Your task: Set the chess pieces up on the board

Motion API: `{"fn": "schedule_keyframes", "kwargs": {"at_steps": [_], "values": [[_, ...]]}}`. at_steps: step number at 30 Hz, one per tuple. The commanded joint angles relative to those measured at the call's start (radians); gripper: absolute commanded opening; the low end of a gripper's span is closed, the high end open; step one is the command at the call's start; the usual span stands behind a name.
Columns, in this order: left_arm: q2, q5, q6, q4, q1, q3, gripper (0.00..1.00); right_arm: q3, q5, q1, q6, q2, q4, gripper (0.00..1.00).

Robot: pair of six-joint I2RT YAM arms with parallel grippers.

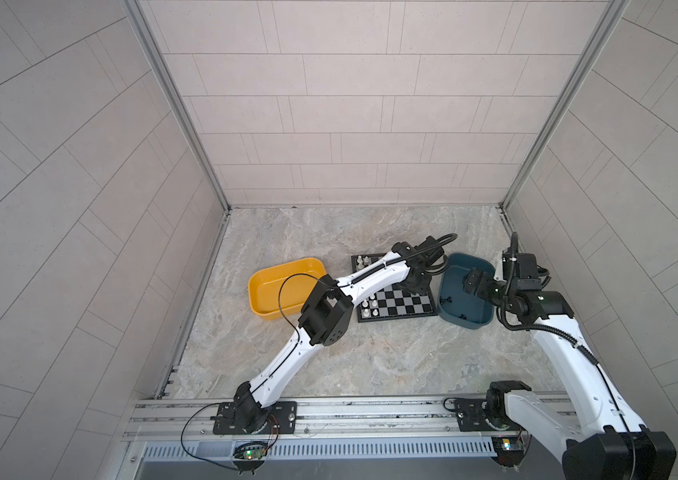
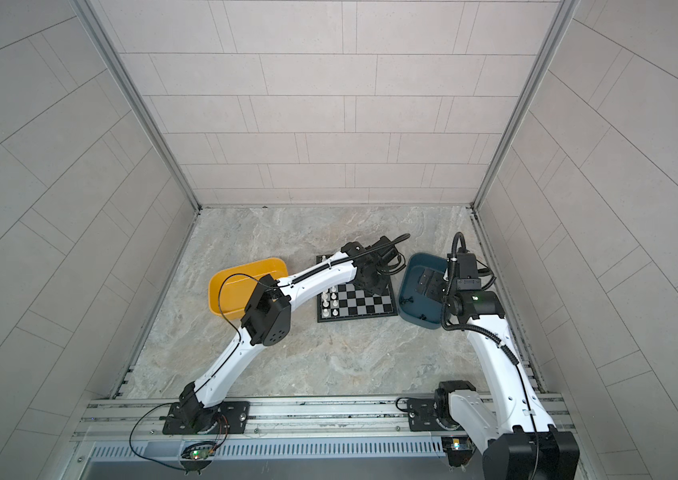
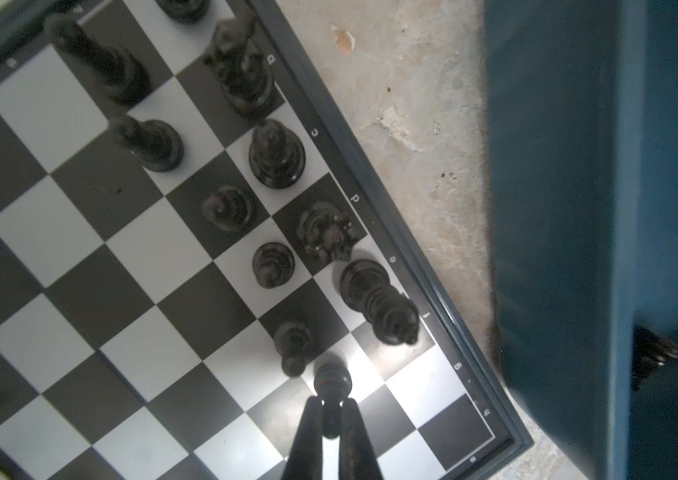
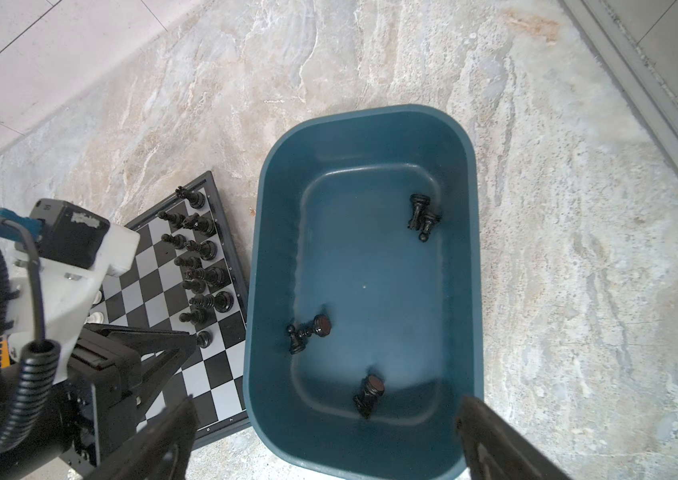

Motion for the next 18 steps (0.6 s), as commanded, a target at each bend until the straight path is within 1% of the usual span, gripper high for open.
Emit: {"fn": "schedule_keyframes", "kwargs": {"at_steps": [1,2,4,6,9,14,18], "values": [[0.02,-0.025,0.002,-0.018,-0.005,0.025,0.03,0.006,0.0,0.006,-0.008,0.002,-0.016,0.99],[0.021,-0.027,0.002,-0.019,-0.005,0.027,0.06,0.007,0.002,0.006,-0.009,0.004,-0.016,0.99],[0.023,-0.02,0.003,-0.02,-0.006,0.026,0.16,0.007,0.004,0.005,-0.008,0.004,-0.017,0.99],[0.022,-0.01,-0.001,-0.017,-0.005,0.026,0.21,0.008,0.01,0.006,-0.008,0.005,-0.018,0.99],[0.019,0.006,-0.004,-0.007,-0.005,0.028,0.26,0.01,0.008,0.006,-0.007,0.01,-0.02,0.99],[0.008,0.033,-0.007,-0.006,-0.005,0.046,0.29,0.017,0.01,0.006,-0.01,0.016,-0.028,0.99],[-0.048,0.046,-0.021,-0.023,-0.005,0.048,0.32,0.031,0.028,0.004,-0.012,0.027,-0.038,0.99]]}}
